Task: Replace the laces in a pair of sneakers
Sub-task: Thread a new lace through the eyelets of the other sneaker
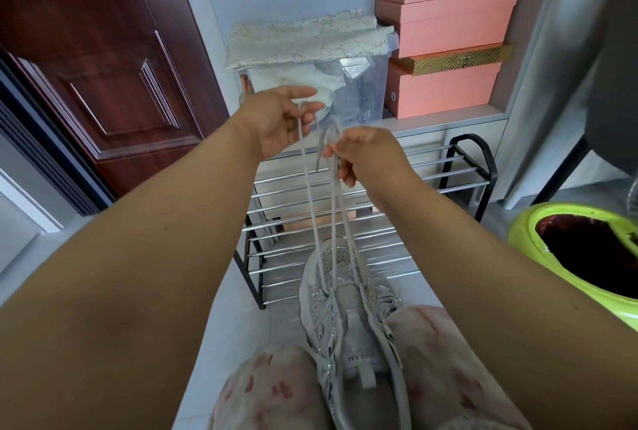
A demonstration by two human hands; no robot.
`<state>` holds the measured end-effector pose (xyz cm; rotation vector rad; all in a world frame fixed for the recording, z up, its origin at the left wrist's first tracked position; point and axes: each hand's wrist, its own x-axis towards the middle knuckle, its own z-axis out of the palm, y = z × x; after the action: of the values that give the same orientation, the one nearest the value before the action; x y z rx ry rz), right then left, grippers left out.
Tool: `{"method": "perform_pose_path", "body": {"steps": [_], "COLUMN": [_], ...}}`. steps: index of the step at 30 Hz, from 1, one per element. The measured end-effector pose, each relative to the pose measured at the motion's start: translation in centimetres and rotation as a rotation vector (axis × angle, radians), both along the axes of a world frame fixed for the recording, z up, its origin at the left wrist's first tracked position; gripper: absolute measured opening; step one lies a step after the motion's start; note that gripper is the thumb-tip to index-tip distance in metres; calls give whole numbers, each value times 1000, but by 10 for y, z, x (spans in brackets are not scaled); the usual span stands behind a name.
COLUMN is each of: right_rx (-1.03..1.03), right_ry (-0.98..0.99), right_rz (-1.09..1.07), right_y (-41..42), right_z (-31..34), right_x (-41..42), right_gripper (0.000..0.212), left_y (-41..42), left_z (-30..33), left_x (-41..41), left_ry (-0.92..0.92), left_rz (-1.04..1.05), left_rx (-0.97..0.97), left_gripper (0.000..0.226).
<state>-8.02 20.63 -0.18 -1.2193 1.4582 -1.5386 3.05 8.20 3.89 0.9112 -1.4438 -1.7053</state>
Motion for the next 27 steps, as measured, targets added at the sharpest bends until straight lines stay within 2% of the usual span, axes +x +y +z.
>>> {"method": "perform_pose_path", "body": {"steps": [6,10,13,17,19,21,24,27], "right_rx": [-119,-26,34,59,53,73,156,271], "right_ry": [-44,5,40,40,10,7,96,230], "right_rz": [-80,-87,-81,-29,-23,-57,-64,65], "right_y": [-28,-45,-50,-46,-40,-29,-2,26], "right_z": [39,51,57,56,50,39,10,-25], "right_x": [-9,-8,-6,-3,-4,-7,-6,2], "right_gripper": [31,32,33,29,24,29,30,26], "left_y": [20,34,38,39,40,41,42,44], "left_z": [-31,-34,-32,-34,-38,-41,-44,-44], "left_x": [4,13,18,16,15,15,15,13], "left_ry": [-64,-7,0,-64,-62,-37,-14,-2], "left_rz": [-93,-301,-417,-312,-242,-194,-162,-141], "left_rx": [119,146,74,-70,-78,-62,-52,-36], "left_gripper": [28,34,32,23,23,25,26,32]}}
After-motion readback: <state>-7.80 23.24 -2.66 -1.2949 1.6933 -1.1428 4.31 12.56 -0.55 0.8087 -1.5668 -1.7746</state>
